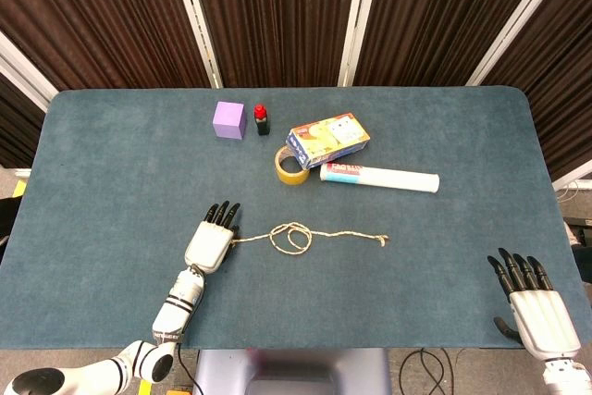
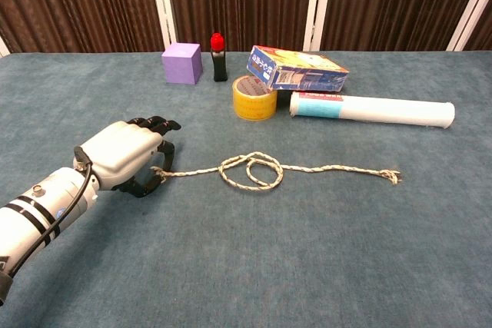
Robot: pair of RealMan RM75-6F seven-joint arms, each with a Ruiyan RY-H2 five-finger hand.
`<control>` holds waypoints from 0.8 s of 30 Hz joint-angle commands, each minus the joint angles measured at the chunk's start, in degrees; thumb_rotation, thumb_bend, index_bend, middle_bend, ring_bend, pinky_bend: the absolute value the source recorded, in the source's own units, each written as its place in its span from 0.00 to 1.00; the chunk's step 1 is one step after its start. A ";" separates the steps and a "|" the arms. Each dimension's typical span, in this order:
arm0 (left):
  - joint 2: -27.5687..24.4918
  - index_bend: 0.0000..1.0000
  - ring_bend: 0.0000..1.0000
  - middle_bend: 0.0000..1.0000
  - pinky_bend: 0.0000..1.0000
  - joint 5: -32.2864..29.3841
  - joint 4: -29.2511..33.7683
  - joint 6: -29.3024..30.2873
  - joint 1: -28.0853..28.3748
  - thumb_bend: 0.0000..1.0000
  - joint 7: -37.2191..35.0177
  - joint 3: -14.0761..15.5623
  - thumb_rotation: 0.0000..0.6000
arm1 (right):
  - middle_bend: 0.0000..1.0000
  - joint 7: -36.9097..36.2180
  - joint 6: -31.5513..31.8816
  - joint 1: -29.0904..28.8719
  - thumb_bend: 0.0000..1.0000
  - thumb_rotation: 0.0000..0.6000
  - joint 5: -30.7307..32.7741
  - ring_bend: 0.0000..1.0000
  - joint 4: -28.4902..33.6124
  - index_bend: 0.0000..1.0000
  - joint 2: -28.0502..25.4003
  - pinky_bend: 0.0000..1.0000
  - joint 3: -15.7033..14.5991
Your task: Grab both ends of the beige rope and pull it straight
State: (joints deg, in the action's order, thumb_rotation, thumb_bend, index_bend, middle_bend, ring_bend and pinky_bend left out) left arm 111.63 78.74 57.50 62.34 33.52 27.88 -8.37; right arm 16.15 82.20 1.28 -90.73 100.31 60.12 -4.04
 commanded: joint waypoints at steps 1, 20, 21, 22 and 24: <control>-0.05 0.54 0.00 0.08 0.15 0.37 0.39 0.75 -0.01 0.45 -0.60 0.18 1.00 | 0.00 0.15 0.15 0.14 0.30 1.00 -0.07 0.00 0.08 0.00 -0.05 0.00 -0.12; -4.85 0.62 0.00 0.10 0.15 2.72 7.22 5.19 -1.56 0.44 -2.14 2.26 1.00 | 0.00 4.64 -5.71 -4.84 0.30 1.00 1.17 0.00 1.69 0.00 2.13 0.00 2.52; -5.29 0.62 0.00 0.10 0.15 2.87 7.75 5.50 -1.79 0.44 -2.18 2.46 1.00 | 0.00 5.69 -6.88 -5.77 0.30 1.00 2.10 0.00 1.84 0.00 2.65 0.00 3.24; -5.70 0.62 0.00 0.10 0.15 3.01 8.24 5.78 -2.00 0.44 -2.21 2.64 1.00 | 0.00 6.72 -8.21 -6.79 0.30 1.00 3.21 0.00 1.93 0.00 3.27 0.00 4.00; -6.51 0.62 0.00 0.10 0.15 3.22 9.22 6.26 -2.39 0.44 -2.28 2.96 1.00 | 0.00 9.27 -11.82 -9.43 0.30 1.00 6.45 0.00 1.89 0.00 5.08 0.00 5.82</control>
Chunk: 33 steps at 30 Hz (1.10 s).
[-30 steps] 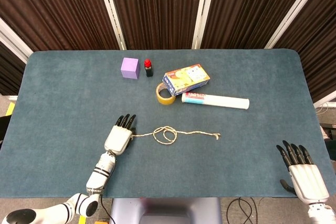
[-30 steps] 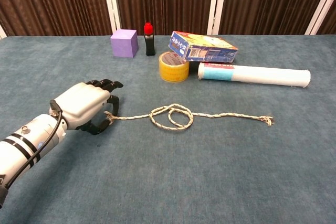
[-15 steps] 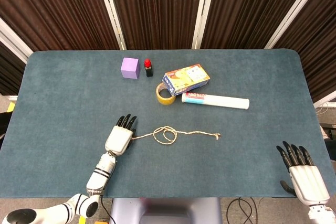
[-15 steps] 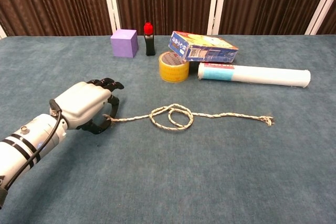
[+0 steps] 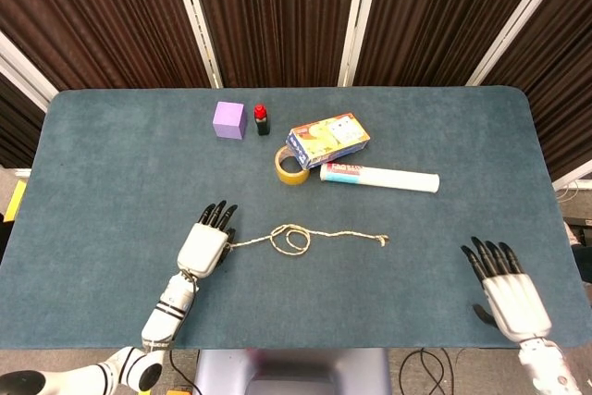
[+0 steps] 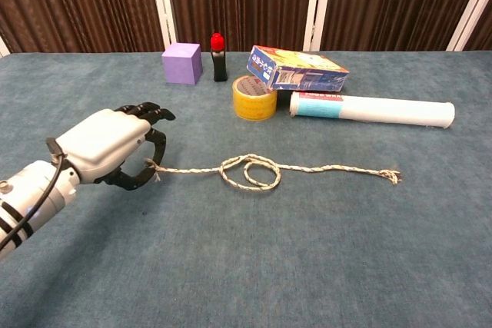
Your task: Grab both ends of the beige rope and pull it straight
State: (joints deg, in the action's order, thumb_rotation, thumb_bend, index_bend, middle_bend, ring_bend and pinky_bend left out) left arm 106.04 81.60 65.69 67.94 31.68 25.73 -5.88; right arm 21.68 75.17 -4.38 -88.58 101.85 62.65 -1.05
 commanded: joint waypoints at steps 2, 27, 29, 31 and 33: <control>-1.59 0.62 0.00 0.10 0.15 0.39 1.85 0.92 -0.81 0.44 -0.05 0.61 1.00 | 0.00 6.34 -8.52 -6.63 0.30 1.00 7.83 0.00 -0.15 0.04 4.75 0.00 4.60; -5.43 0.60 0.00 0.10 0.15 0.45 4.66 2.54 -2.09 0.44 -1.08 0.55 1.00 | 0.01 16.05 -15.51 -22.72 0.33 1.00 23.05 0.00 -22.38 0.56 31.57 0.00 11.28; -5.54 0.60 0.00 0.10 0.15 0.34 4.67 2.46 -2.08 0.44 -1.28 0.46 1.00 | 0.01 15.90 -15.39 -23.21 0.34 1.00 23.09 0.00 -23.27 0.57 32.30 0.00 11.18; -5.64 0.60 0.00 0.10 0.15 0.30 4.60 2.35 -2.04 0.44 -1.52 0.41 1.00 | 0.02 16.00 -15.67 -23.74 0.36 1.00 23.91 0.00 -24.16 0.58 33.01 0.00 11.31; -5.68 0.60 0.00 0.10 0.15 0.30 4.47 2.23 -2.00 0.44 -1.76 0.43 1.00 | 0.02 16.16 -15.87 -24.20 0.39 1.00 24.58 0.00 -24.93 0.59 33.59 0.00 11.44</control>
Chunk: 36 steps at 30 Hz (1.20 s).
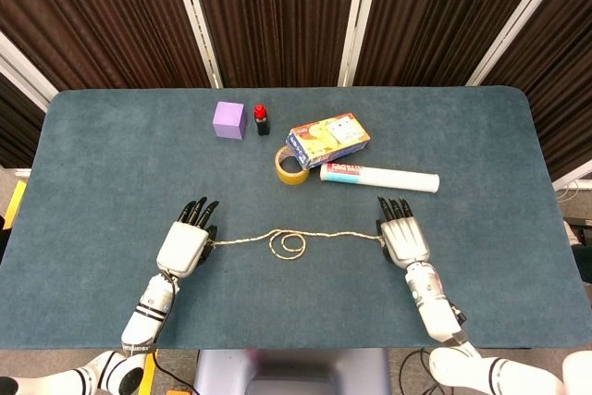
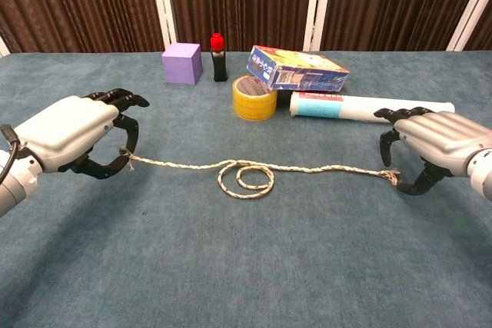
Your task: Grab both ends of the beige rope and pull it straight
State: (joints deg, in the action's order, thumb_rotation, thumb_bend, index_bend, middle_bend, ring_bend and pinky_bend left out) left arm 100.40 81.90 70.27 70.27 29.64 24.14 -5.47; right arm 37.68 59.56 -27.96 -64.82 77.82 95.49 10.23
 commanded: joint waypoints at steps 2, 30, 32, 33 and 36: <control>-0.08 0.60 0.00 0.10 0.15 0.00 -0.26 -0.20 0.11 0.44 -0.37 -0.04 1.00 | 0.03 0.16 -0.40 -1.09 0.42 1.00 1.29 0.00 -1.75 0.59 1.33 0.00 0.18; -0.25 0.60 0.00 0.10 0.15 -0.45 -1.09 -0.74 0.45 0.44 -1.53 -0.32 1.00 | 0.14 -0.02 0.04 -3.21 0.49 1.00 4.82 0.00 -4.70 0.78 3.19 0.00 -1.26; -0.32 0.61 0.00 0.10 0.15 -0.49 -1.03 -0.76 0.43 0.44 -1.56 -0.31 1.00 | 0.14 -0.18 0.06 -3.27 0.49 1.00 4.97 0.00 -4.64 0.78 3.10 0.00 -1.27; -0.35 0.61 0.00 0.10 0.15 -0.51 -1.01 -0.76 0.42 0.44 -1.57 -0.31 1.00 | 0.14 -0.26 0.09 -3.29 0.49 1.00 5.01 0.00 -4.57 0.78 3.04 0.00 -1.29; -0.40 0.60 0.00 0.10 0.15 -0.54 -0.95 -0.73 0.42 0.44 -1.54 -0.35 1.00 | 0.14 -0.40 0.30 -3.35 0.50 1.00 5.03 0.00 -4.35 0.78 2.79 0.00 -1.34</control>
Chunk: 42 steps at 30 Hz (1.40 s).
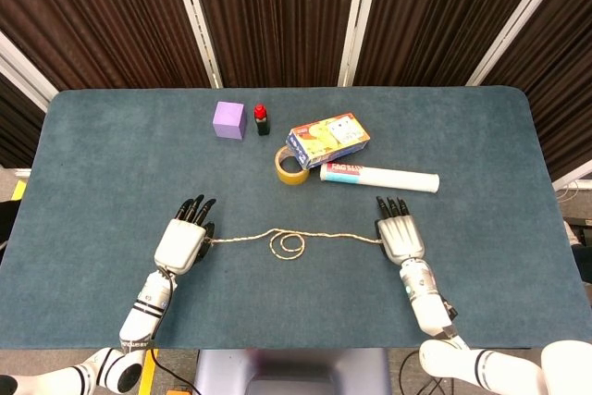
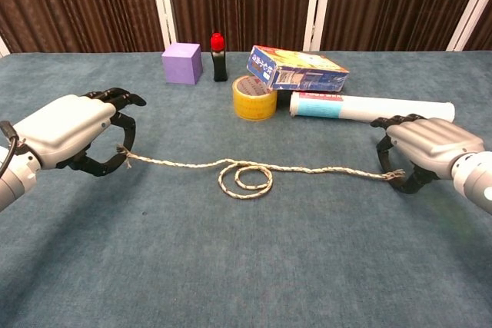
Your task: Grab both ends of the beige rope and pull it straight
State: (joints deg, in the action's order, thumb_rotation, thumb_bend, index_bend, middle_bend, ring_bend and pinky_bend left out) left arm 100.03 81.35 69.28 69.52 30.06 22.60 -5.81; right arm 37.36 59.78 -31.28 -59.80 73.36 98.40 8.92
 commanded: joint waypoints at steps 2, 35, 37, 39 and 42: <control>-0.10 0.60 0.00 0.10 0.15 0.12 0.22 0.18 -0.02 0.44 0.04 0.03 1.00 | 0.14 -0.25 0.20 -0.04 0.51 1.00 0.10 0.00 0.39 0.78 -0.41 0.00 -0.01; -5.87 0.61 0.00 0.10 0.15 -0.22 -1.20 3.27 -3.43 0.44 -1.71 0.66 1.00 | 0.15 -10.69 1.79 5.43 0.59 1.00 2.90 0.00 4.72 0.79 -17.86 0.00 0.33; -6.08 0.61 0.00 0.10 0.15 -0.20 -1.43 3.40 -3.63 0.44 -1.88 0.72 1.00 | 0.15 -11.36 1.54 5.72 0.59 1.00 3.20 0.00 3.89 0.79 -18.21 0.00 0.27; -6.23 0.61 0.00 0.10 0.15 -0.23 -1.55 3.43 -3.75 0.44 -2.01 0.72 1.00 | 0.15 -12.01 1.25 5.91 0.59 1.00 3.52 0.00 3.28 0.79 -18.49 0.00 0.32; -6.43 0.61 0.00 0.10 0.15 -0.31 -1.91 3.31 -3.90 0.44 -2.02 0.77 1.00 | 0.15 -13.76 0.99 6.26 0.59 1.00 3.96 0.00 2.36 0.79 -18.90 0.00 0.77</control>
State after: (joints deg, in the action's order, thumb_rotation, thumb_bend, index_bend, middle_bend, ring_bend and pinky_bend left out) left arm 93.63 81.07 67.42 72.87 26.20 20.57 -5.05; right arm 24.19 60.94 -25.23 -56.10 76.15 79.73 9.47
